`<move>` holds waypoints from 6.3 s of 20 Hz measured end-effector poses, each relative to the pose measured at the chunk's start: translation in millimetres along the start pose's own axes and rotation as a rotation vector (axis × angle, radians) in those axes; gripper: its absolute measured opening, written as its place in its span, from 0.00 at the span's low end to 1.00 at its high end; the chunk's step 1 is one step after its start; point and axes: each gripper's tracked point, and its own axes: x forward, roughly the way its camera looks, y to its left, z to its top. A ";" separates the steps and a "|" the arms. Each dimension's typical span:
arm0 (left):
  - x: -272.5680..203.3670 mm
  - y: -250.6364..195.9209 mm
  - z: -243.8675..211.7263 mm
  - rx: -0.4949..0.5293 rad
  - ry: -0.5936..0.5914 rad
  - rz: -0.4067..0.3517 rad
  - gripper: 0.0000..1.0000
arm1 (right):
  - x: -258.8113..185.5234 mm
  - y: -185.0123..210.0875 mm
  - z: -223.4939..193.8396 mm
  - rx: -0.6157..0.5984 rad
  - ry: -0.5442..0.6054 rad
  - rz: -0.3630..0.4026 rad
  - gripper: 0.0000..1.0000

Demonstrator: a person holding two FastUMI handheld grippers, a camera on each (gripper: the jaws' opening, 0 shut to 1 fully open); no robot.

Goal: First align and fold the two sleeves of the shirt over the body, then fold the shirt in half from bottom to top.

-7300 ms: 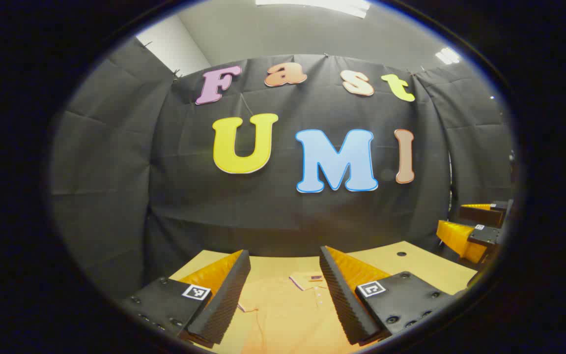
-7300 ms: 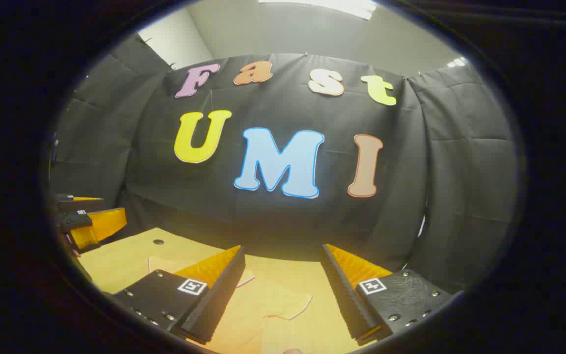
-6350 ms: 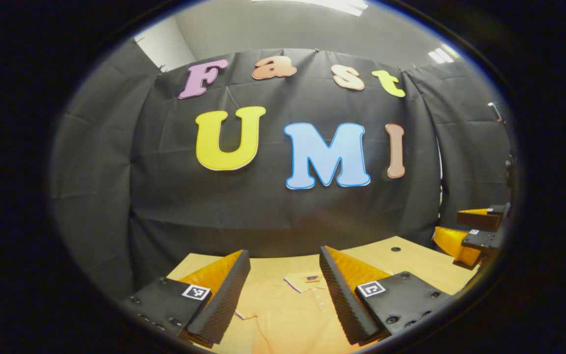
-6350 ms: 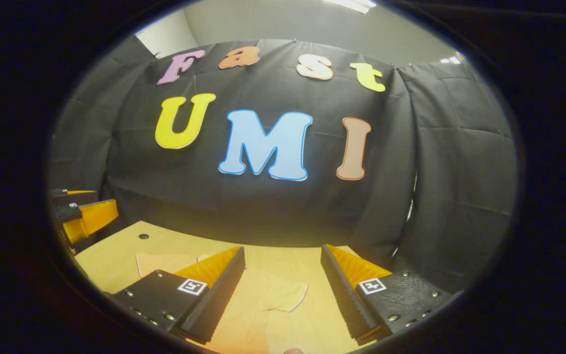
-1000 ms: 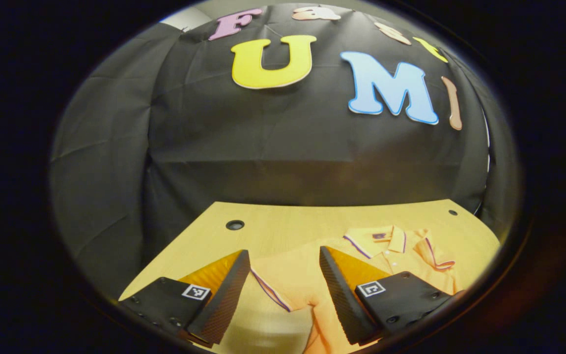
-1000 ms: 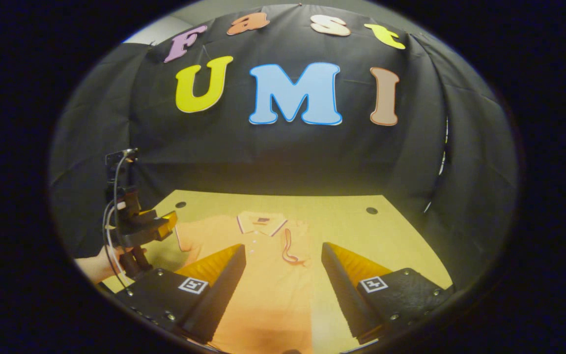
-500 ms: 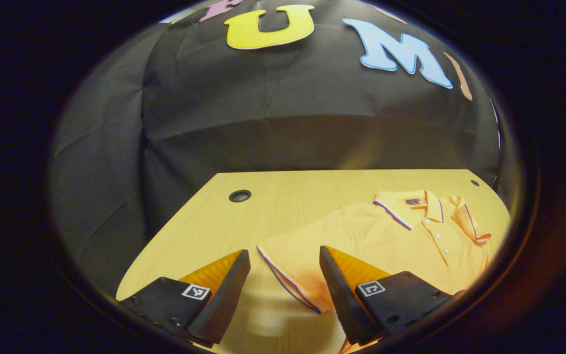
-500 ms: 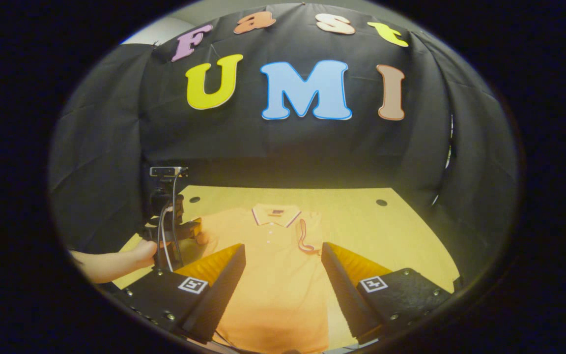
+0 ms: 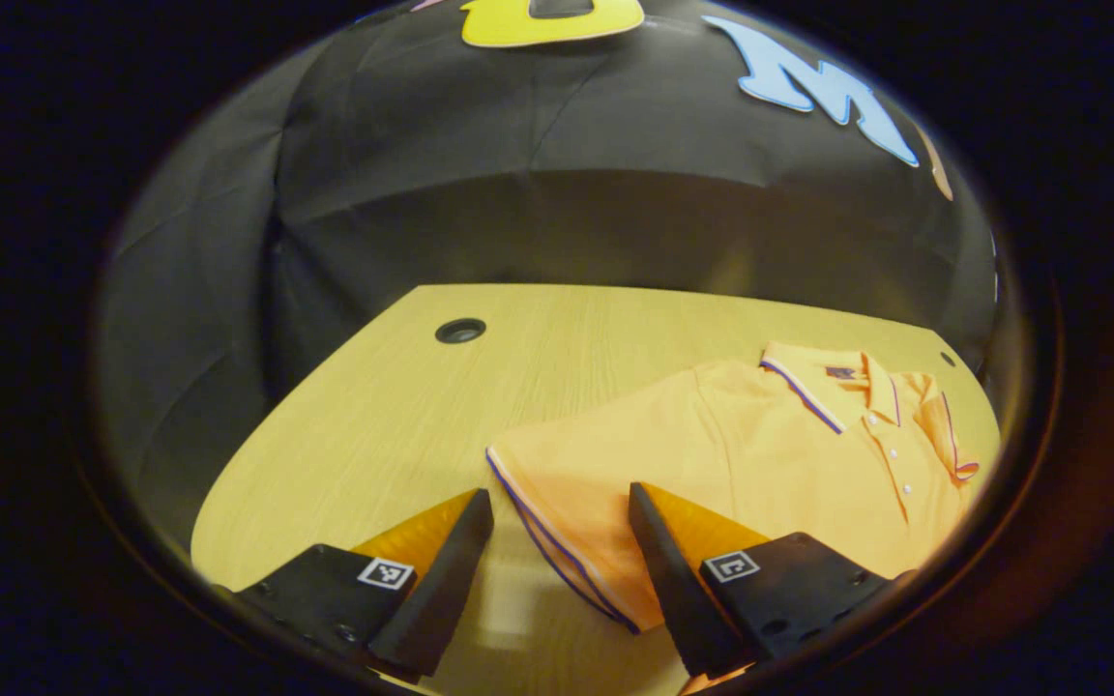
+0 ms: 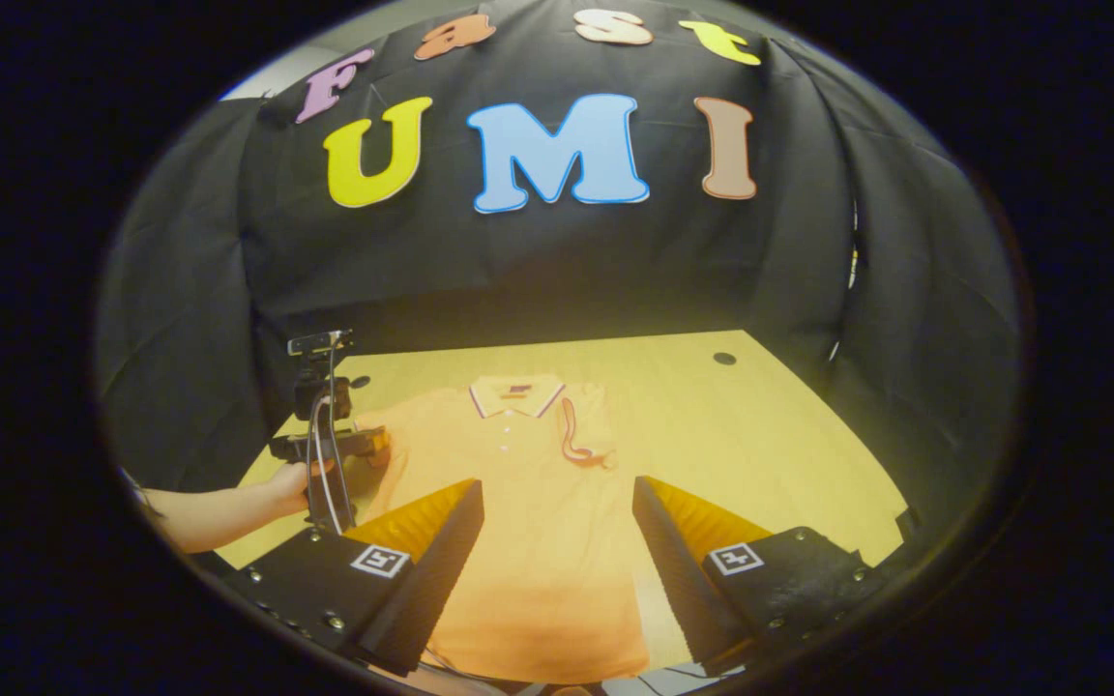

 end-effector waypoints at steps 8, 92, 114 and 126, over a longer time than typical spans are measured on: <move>3.0 -13.8 0.5 0.038 0.017 -0.028 0.77 | 1.1 -2.8 -18.8 0.058 0.040 0.005 0.97; -387.3 -48.3 -235.2 0.176 0.154 -0.233 0.99 | -15.6 -66.3 -244.1 -0.101 0.407 0.023 0.97; -391.0 -81.2 -235.6 0.169 0.179 -0.167 0.06 | -17.9 -49.3 -244.4 0.063 0.415 0.162 0.05; -373.4 -129.1 -84.4 0.138 -0.036 -0.222 0.06 | 13.5 -36.9 -77.4 0.025 0.145 0.234 0.00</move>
